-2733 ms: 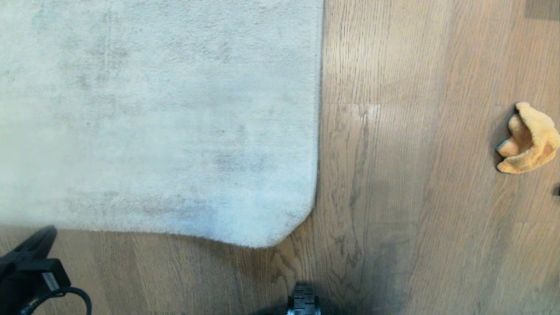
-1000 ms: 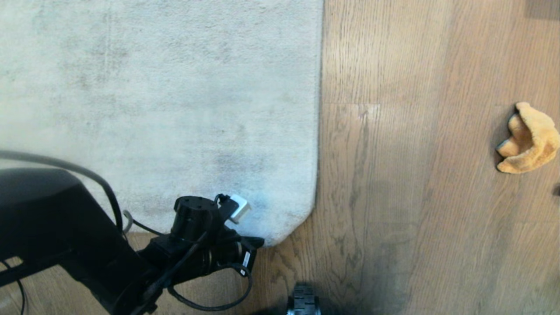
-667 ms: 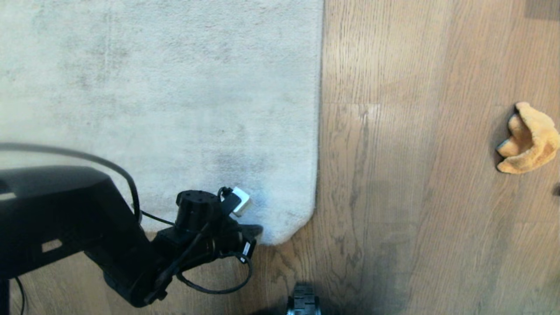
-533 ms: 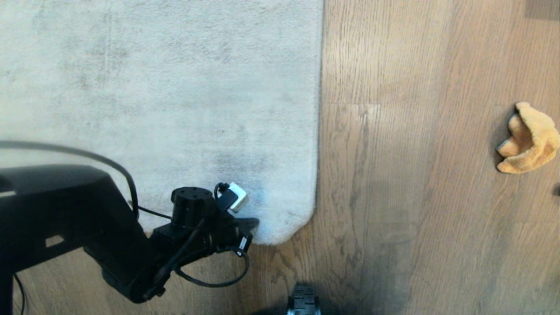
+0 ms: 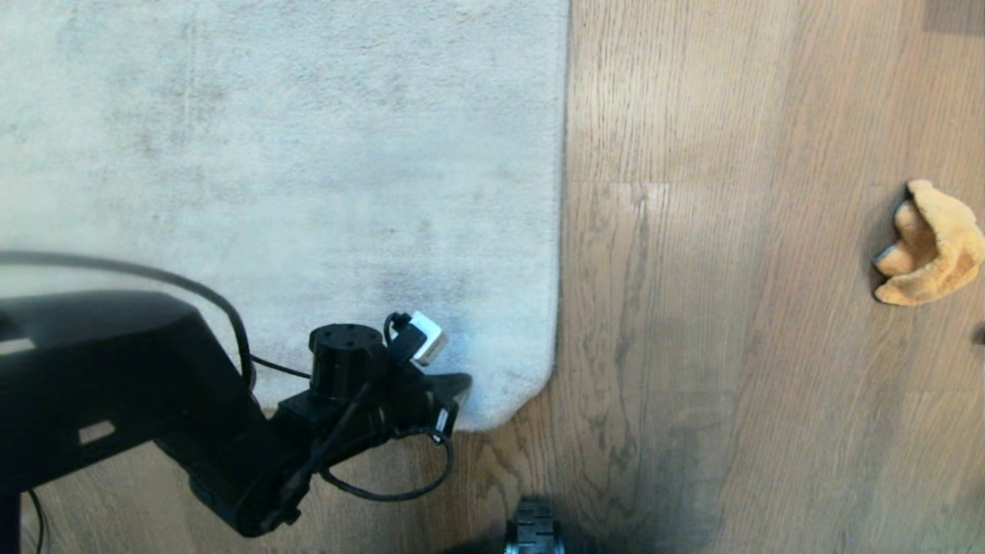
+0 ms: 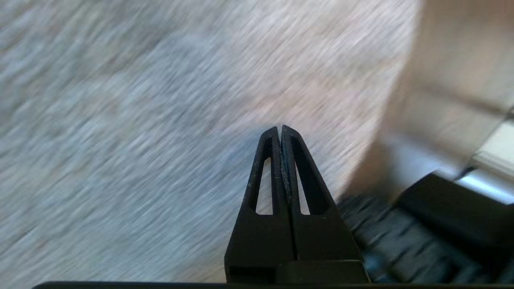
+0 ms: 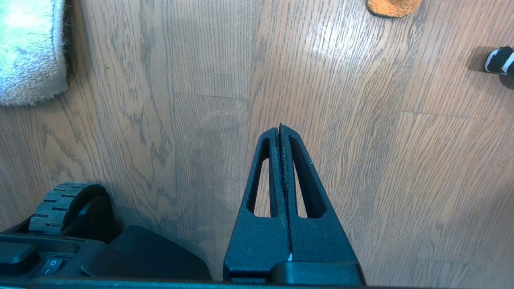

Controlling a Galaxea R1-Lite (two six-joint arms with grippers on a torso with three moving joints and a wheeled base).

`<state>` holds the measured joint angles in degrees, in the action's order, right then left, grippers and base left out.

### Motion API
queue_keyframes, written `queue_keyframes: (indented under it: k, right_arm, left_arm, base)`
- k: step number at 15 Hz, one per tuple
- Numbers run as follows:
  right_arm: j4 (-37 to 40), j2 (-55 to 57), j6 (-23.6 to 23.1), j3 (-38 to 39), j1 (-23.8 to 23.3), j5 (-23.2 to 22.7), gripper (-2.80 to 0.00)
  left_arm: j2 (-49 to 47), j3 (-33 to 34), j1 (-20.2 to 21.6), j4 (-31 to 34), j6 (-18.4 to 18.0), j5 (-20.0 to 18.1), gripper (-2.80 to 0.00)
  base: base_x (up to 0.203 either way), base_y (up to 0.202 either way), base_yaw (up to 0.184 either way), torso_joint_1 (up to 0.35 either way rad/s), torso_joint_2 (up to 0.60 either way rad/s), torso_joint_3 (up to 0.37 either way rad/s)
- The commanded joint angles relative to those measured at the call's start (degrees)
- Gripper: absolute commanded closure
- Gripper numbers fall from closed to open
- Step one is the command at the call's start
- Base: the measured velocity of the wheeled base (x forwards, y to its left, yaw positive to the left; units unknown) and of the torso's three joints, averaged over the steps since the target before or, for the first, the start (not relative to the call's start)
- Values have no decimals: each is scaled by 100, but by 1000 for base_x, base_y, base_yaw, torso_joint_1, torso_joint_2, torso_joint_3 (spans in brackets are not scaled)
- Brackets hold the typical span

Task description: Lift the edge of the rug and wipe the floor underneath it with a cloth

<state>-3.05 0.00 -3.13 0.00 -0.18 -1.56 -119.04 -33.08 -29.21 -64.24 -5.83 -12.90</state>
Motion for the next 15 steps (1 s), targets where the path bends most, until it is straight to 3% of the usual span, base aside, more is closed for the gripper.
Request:
queue_keyframes:
  k: [1,10,15]
  right_arm:
    - [-3,9,-3,0,1,-2,0]
    - [-3,9,-3,0,1,-2,0]
    - [-3,9,-3,0,1,-2,0]
  left_arm:
    - [61,-180,-244,-50,228,-4,0]
    - [-427,-403,-692,-9,484,-37,0]
    - [-546,16,-608,319,-118,0,0]
  base:
    - [0,0,0,0,0,0]
    - [0,0,0,0,0,0]
    - [0,0,0,0,0,0]
